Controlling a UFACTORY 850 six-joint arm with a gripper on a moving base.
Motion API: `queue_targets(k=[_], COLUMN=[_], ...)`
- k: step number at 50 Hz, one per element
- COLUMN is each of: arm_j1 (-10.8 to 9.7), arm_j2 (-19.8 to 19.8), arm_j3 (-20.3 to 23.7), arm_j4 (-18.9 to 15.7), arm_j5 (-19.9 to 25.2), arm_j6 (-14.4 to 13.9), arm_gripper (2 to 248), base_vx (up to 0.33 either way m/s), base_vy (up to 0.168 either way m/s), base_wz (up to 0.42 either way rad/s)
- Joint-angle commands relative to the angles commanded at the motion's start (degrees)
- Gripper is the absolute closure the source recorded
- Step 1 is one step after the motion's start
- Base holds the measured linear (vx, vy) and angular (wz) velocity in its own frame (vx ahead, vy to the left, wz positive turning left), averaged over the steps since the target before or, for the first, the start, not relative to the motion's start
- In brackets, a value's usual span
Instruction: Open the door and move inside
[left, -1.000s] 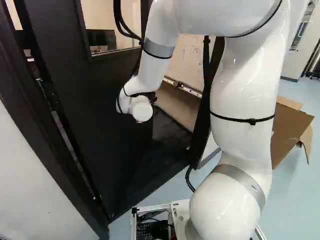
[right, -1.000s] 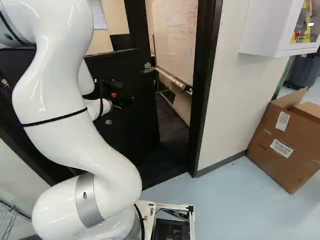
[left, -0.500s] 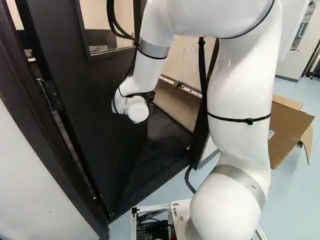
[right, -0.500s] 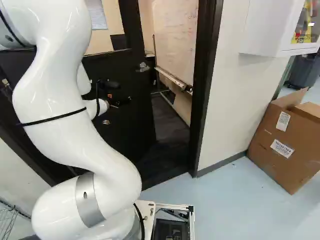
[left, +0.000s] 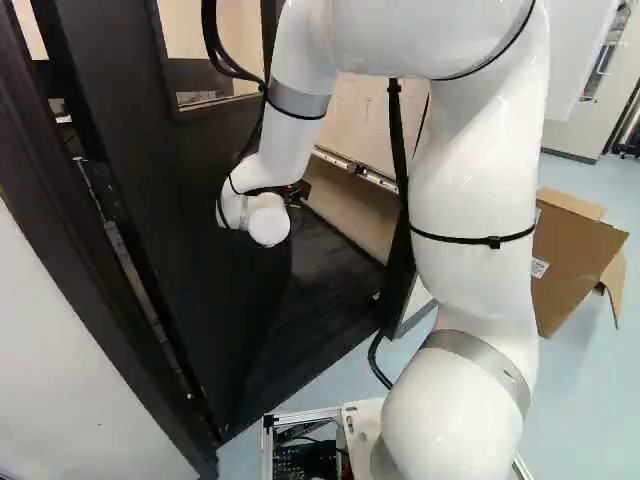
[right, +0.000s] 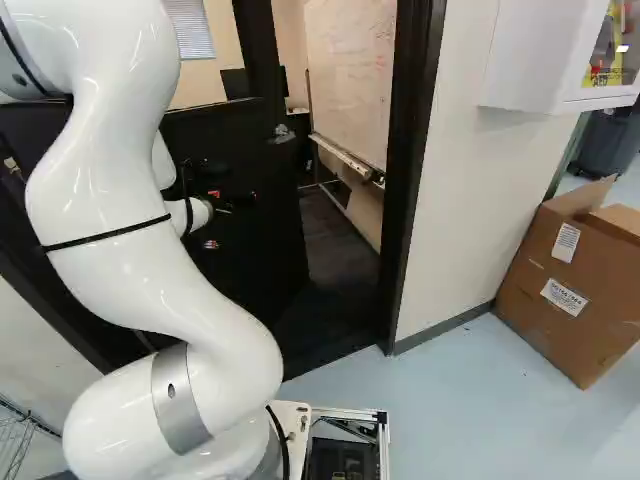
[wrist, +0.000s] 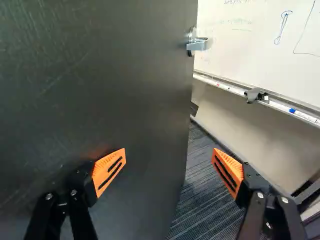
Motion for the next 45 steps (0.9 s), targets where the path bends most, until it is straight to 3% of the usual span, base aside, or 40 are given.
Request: queue_targets(k=[45], arm_j1=[3.44], arm_j2=[-2.63], arm_j3=[-3.29], arm_j4=[0.0], arm_j5=[0.0], arm_j6=[0.0], arm_gripper=[3], base_vx=[0.0], base_vy=[0.0], base_wz=[0.0])
